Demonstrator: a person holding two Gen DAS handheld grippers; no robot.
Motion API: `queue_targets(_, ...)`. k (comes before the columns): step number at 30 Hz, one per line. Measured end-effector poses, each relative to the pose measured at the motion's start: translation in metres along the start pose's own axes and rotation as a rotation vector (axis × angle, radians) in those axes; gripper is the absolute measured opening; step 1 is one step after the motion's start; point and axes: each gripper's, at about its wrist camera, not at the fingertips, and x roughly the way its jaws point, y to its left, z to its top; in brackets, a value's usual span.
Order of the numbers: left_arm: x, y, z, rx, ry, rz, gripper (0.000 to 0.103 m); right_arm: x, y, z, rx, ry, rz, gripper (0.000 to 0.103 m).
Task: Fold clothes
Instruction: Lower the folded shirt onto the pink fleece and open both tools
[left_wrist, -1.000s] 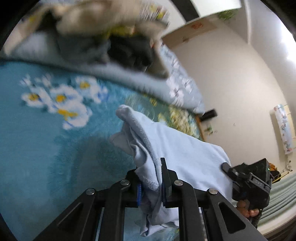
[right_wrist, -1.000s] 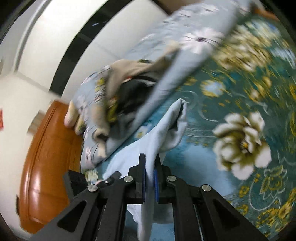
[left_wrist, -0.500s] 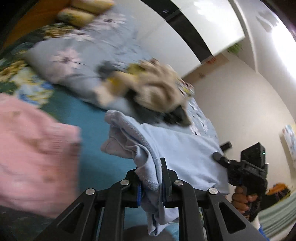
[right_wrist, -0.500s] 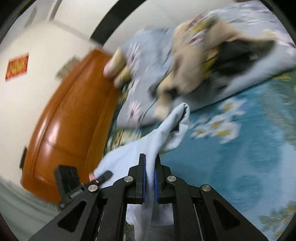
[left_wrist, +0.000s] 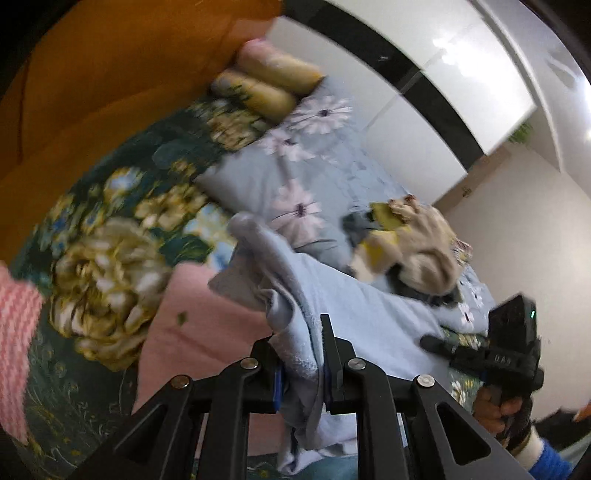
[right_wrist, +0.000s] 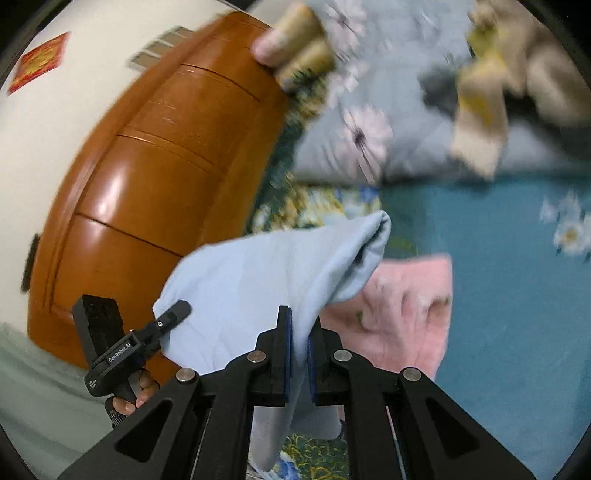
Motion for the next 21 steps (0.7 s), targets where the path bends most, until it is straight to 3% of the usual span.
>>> queue_targets(5, 0.01, 0.054, 0.0, -0.054, 0.02, 0.084, 0.016, 0.052, -0.034, -0.035, 0.043, 0.122, -0.127, 0.007)
queue_targets(8, 0.017, 0.076, -0.019, -0.113, 0.018, 0.06, 0.019, 0.056, -0.047, -0.044, 0.066, 0.128, -0.135, 0.007)
queue_targets(11, 0.011, 0.08, -0.029, -0.132, -0.015, 0.023, 0.021, 0.057, -0.046, -0.043, 0.04, 0.127, -0.144, 0.007)
queue_targets(15, 0.004, 0.061, -0.03, -0.049, -0.043, 0.082, 0.02, 0.053, -0.031, -0.027, -0.034, 0.095, -0.188, 0.007)
queue_targets(21, -0.003, 0.062, -0.027, -0.085, -0.039, 0.087, 0.023, 0.051, -0.032, -0.027, -0.086, 0.127, -0.234, 0.007)
